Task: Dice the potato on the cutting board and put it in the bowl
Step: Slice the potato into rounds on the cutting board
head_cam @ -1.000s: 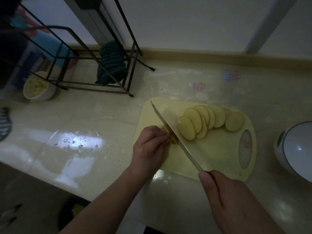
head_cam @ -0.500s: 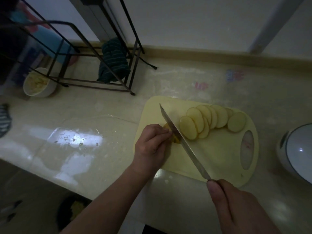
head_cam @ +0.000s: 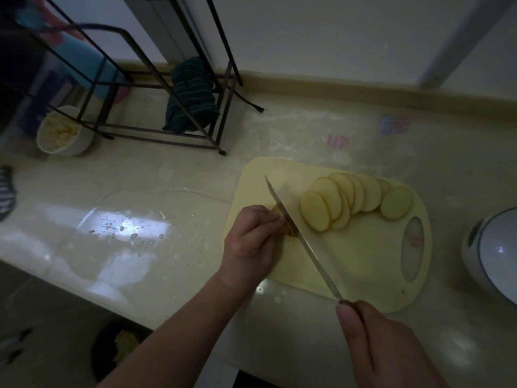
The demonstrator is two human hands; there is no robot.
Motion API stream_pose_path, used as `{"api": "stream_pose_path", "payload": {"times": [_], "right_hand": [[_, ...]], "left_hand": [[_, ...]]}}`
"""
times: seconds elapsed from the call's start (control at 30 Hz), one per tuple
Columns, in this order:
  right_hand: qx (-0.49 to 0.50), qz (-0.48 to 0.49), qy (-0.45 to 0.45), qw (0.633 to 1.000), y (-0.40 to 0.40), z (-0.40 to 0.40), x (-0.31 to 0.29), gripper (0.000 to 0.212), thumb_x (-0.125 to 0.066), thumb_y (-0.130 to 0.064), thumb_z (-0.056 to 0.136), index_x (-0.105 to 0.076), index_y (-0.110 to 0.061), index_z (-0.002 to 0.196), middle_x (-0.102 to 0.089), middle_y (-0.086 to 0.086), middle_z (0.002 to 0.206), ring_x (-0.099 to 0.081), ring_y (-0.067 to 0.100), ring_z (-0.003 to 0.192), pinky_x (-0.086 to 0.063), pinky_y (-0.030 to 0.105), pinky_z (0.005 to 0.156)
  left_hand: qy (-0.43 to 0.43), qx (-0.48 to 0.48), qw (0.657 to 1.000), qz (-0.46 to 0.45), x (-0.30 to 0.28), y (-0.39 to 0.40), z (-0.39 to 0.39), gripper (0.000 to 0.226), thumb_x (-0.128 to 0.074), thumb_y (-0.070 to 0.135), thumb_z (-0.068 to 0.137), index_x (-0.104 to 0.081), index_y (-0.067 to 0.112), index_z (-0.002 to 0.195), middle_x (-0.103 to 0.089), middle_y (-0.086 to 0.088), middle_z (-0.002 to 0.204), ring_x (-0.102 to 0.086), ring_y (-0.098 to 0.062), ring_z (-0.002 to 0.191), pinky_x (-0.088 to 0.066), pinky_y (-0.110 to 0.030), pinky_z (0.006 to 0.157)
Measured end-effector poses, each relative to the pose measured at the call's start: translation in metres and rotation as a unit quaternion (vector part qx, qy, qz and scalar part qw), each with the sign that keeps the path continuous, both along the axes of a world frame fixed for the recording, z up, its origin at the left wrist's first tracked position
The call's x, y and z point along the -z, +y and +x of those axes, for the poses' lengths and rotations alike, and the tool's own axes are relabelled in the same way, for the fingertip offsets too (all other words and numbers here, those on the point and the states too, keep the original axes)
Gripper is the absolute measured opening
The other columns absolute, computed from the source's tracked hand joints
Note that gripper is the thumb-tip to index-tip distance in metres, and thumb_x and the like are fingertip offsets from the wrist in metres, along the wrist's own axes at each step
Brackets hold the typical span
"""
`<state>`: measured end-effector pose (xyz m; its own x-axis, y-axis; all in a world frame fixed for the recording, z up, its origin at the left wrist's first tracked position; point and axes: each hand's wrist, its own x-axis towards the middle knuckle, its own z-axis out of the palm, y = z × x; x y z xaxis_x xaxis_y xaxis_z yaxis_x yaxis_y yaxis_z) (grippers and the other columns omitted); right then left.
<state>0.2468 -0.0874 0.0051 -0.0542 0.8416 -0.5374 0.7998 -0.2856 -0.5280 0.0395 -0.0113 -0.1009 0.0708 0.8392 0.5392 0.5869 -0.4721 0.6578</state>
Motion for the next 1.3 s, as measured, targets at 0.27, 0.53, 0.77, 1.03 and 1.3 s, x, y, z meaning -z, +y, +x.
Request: {"api": "stream_pose_path", "payload": {"times": [0.27, 0.53, 0.77, 1.03, 1.3], "right_hand": [[-0.017, 0.054, 0.036, 0.998, 0.008, -0.015, 0.017, 0.092, 0.025, -0.089, 0.052, -0.044, -0.037, 0.082, -0.068, 0.000, 0.085, -0.065, 0.018, 0.091, -0.042, 0.031, 0.072], [-0.012, 0.024, 0.041, 0.999, 0.004, -0.005, 0.019, 0.106, 0.025, -0.093, 0.047, -0.053, -0.032, 0.087, -0.071, 0.003, 0.088, -0.066, 0.019, 0.093, -0.045, 0.032, 0.077], [0.022, 0.034, 0.048, 0.998, -0.009, -0.004, 0.018, 0.091, 0.019, -0.096, 0.047, -0.048, -0.040, 0.075, -0.073, 0.004, 0.085, -0.067, 0.022, 0.090, -0.046, 0.034, 0.075], [0.007, 0.046, 0.071, 0.996, -0.005, -0.003, 0.031, 0.089, 0.016, -0.093, 0.056, -0.049, -0.035, 0.074, -0.069, 0.002, 0.078, -0.065, 0.020, 0.086, -0.043, 0.033, 0.072], [0.004, 0.072, 0.112, 0.991, 0.013, -0.003, 0.027, 0.055, -0.015, -0.071, 0.081, -0.049, -0.032, 0.065, -0.056, -0.011, 0.056, -0.058, 0.009, 0.062, -0.040, 0.026, 0.060]], "left_hand": [[0.000, -0.007, 1.000, -0.003, -0.002, -0.002, -0.002, 0.013, -0.060, -0.001, 0.094, -0.073, -0.003, 0.093, -0.066, -0.012, 0.094, -0.066, -0.033, 0.091, -0.056, -0.040, 0.081], [0.021, -0.005, 1.000, -0.013, 0.000, -0.003, -0.001, 0.016, -0.068, -0.016, 0.080, -0.076, -0.007, 0.091, -0.067, -0.014, 0.095, -0.065, -0.034, 0.092, -0.056, -0.041, 0.082], [0.019, -0.010, 1.000, -0.013, 0.000, -0.003, -0.004, 0.016, -0.063, -0.001, 0.094, -0.076, -0.008, 0.089, -0.068, -0.018, 0.091, -0.065, -0.034, 0.091, -0.056, -0.040, 0.083], [0.009, -0.005, 1.000, -0.015, 0.003, -0.005, -0.003, 0.012, -0.065, -0.003, 0.090, -0.076, -0.009, 0.089, -0.067, -0.020, 0.091, -0.065, -0.035, 0.091, -0.056, -0.041, 0.082], [0.001, -0.024, 1.000, -0.020, 0.001, -0.005, 0.001, 0.016, -0.065, 0.003, 0.093, -0.076, -0.008, 0.089, -0.067, -0.019, 0.090, -0.065, -0.035, 0.089, -0.056, -0.039, 0.083]]}}
